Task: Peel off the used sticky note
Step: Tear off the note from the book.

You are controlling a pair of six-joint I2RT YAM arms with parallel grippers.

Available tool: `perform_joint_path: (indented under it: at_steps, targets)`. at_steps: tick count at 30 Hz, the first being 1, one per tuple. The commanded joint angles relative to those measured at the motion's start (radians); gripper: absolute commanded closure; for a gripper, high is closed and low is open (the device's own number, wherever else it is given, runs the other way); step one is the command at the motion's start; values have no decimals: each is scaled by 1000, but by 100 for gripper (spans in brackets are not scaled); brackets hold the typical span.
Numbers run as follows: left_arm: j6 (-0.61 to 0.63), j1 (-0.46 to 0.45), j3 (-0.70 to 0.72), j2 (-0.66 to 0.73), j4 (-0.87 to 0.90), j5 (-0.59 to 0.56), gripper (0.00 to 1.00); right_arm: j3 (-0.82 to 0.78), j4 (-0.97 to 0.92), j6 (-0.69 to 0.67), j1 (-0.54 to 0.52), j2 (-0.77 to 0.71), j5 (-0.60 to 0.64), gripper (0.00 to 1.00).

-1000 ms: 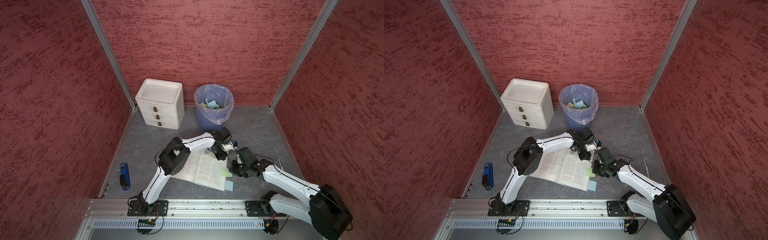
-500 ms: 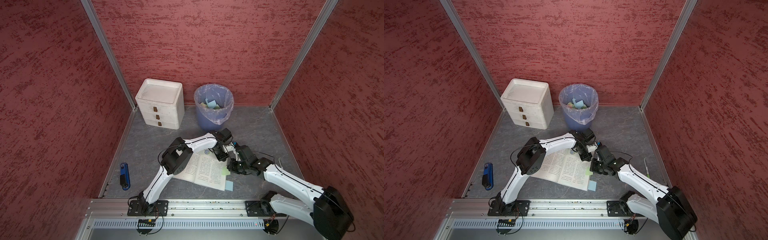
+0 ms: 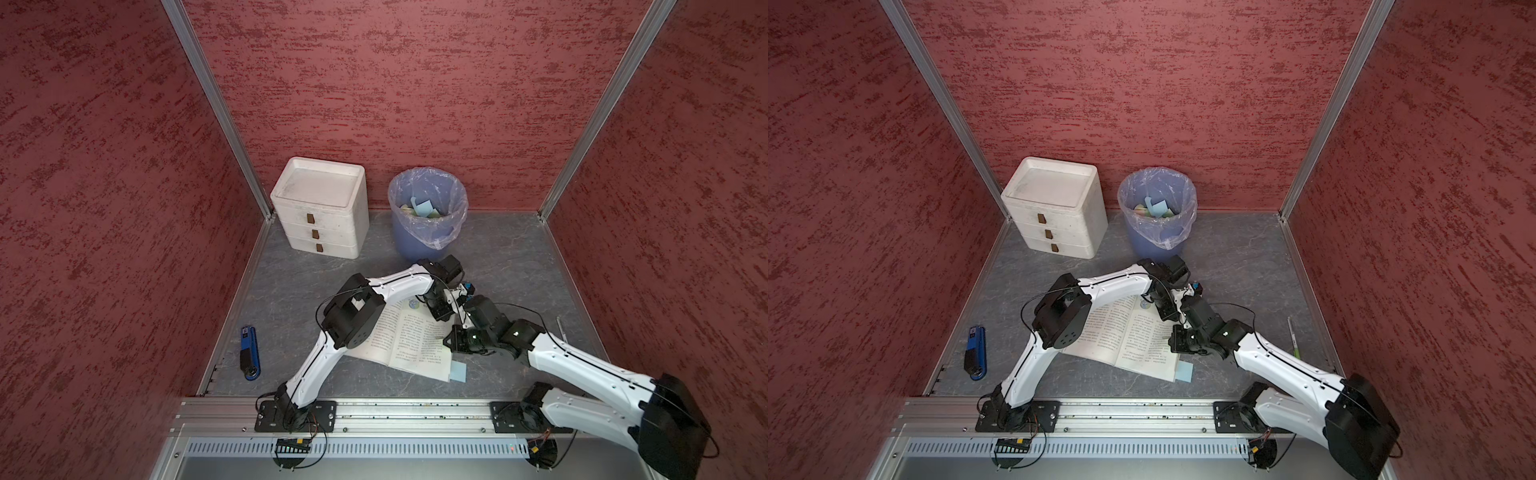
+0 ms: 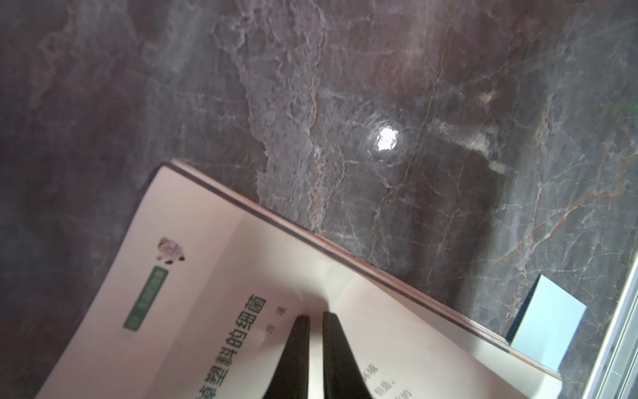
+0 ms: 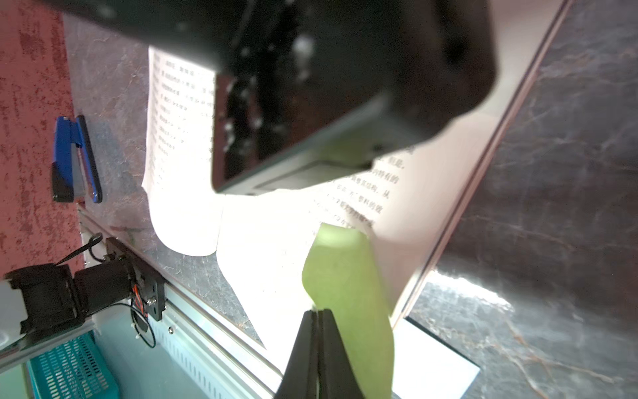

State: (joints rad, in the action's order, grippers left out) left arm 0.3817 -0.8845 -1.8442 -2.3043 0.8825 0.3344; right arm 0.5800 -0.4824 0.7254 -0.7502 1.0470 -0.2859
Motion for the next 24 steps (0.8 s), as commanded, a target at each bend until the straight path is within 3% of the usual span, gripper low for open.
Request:
perform_joint_path:
  at_steps: [1,9,16,18,24]
  targets:
    - [10,4,-10,-42,13,-15,88,50,5,-34,-33,-56,-61,100]
    - [0,5,-6,-24,11,11,89,120,-55,-52,-51,-167,-107,100]
    - [-4,65,-1,118,61,133,86,239,-169,-103,-51,-223,-101,100]
    - [-6,100,5,176,92,183,80,292,-226,-131,-51,-217,-81,100]
    - [10,230,134,379,186,292,49,504,-322,-212,-9,-157,-106,100]
